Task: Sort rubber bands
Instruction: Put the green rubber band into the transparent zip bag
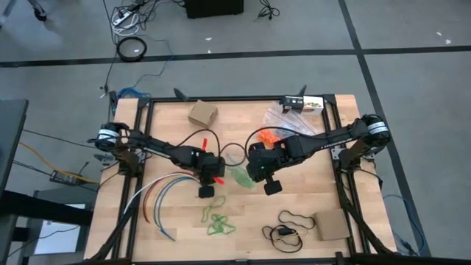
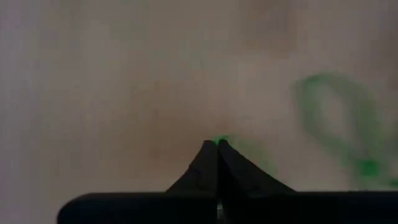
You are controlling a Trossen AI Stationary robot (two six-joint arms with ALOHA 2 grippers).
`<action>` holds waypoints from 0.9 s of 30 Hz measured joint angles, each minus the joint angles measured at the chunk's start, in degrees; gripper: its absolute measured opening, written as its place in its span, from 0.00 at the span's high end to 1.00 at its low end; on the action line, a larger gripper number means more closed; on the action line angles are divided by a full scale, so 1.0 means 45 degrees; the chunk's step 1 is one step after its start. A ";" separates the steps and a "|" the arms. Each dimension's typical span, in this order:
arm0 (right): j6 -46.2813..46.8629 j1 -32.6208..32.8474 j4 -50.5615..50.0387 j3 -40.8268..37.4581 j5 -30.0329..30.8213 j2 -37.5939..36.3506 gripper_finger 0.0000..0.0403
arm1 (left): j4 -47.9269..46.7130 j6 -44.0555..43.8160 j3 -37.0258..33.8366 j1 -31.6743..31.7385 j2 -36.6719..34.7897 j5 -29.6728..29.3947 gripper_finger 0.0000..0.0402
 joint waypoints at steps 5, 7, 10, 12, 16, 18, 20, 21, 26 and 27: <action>0.0005 0.0000 -0.0048 0.0000 -0.0002 0.0000 1.00 | -0.2097 0.0859 0.2476 -0.0482 -0.0174 -0.0405 0.99; -0.0010 0.0000 -0.0023 0.0000 -0.0005 0.0000 1.00 | -0.3314 0.1168 0.3724 -0.0687 -0.0174 -0.0890 0.99; -0.0116 0.0025 0.0189 0.0021 -0.0009 -0.0002 1.00 | -0.5059 0.1726 0.5611 -0.0976 -0.0174 -0.2069 1.00; -0.0238 0.0034 0.0401 0.0055 -0.0002 -0.0032 1.00 | -0.5665 0.2189 0.6671 -0.1035 -0.0157 -0.3126 1.00; -0.0334 0.0150 0.0847 0.0105 0.0111 -0.0097 1.00 | -0.5597 0.3032 0.7935 -0.0938 -0.0140 -0.4860 1.00; -0.0350 0.0199 0.1012 0.0102 0.0128 -0.0090 1.00 | -0.5316 0.3365 0.8133 -0.0727 -0.0135 -0.5353 1.00; -0.0335 0.0233 0.0991 0.0083 0.0232 -0.0078 1.00 | -0.5082 0.3646 0.8155 -0.0509 -0.0135 -0.5607 1.00; -0.0327 0.0234 0.0971 0.0078 0.0238 -0.0073 1.00 | -0.5033 0.3704 0.8155 -0.0425 -0.0135 -0.5629 1.00; -0.0199 0.0189 0.0906 0.0068 0.0176 -0.0063 1.00 | -0.4748 0.3733 0.8155 -0.0347 -0.0135 -0.5265 1.00; -0.0199 0.0165 0.0840 0.0067 0.0192 -0.0062 1.00 | -0.4732 0.3694 0.8157 -0.0357 -0.0135 -0.5135 1.00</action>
